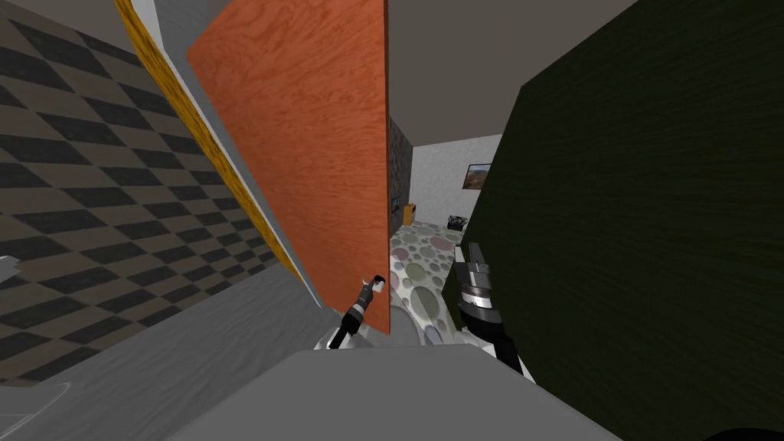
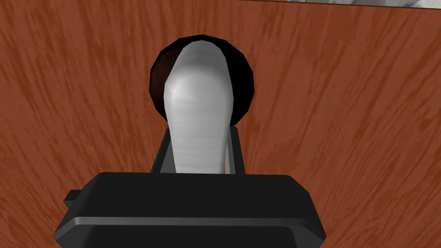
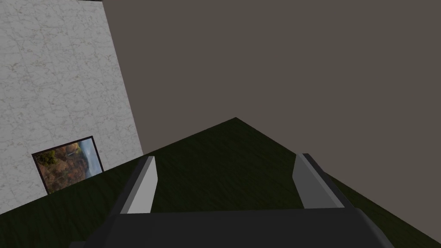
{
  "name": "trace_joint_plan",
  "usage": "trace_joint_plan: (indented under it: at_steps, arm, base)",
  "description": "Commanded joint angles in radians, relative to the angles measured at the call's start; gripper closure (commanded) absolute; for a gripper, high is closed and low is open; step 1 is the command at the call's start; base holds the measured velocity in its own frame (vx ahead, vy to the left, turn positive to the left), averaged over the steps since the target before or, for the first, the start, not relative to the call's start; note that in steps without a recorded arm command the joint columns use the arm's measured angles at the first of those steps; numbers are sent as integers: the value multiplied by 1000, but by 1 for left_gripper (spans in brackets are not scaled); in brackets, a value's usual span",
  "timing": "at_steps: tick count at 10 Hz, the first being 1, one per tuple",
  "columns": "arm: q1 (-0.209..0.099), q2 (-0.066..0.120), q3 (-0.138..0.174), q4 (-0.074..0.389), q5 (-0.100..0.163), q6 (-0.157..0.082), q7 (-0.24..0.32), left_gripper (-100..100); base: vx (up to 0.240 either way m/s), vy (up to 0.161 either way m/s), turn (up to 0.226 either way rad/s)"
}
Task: Push the door open
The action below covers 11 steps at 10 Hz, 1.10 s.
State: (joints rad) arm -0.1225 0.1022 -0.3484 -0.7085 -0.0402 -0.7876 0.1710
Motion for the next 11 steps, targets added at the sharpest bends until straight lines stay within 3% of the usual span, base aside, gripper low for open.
trace_joint_plan:
  at_steps: [1, 2, 5, 8, 11]
  arm:
    - [-5, 6, 33, 12, 13, -10, -13, 100]
    - [-5, 6, 33, 12, 13, -10, -13, 100]
    - [-9, 3, 77, 22, 30, -8, -34, 100]
    - [-11, 1, 96, 26, 37, -8, -43, 100]
    - [-15, -2, 134, 35, 52, -7, -61, 100]
  base:
    - [119, -94, 75]
    - [108, -98, 42]
    - [123, -119, 60]
    - [109, -99, 31]
    - [87, -89, 51]
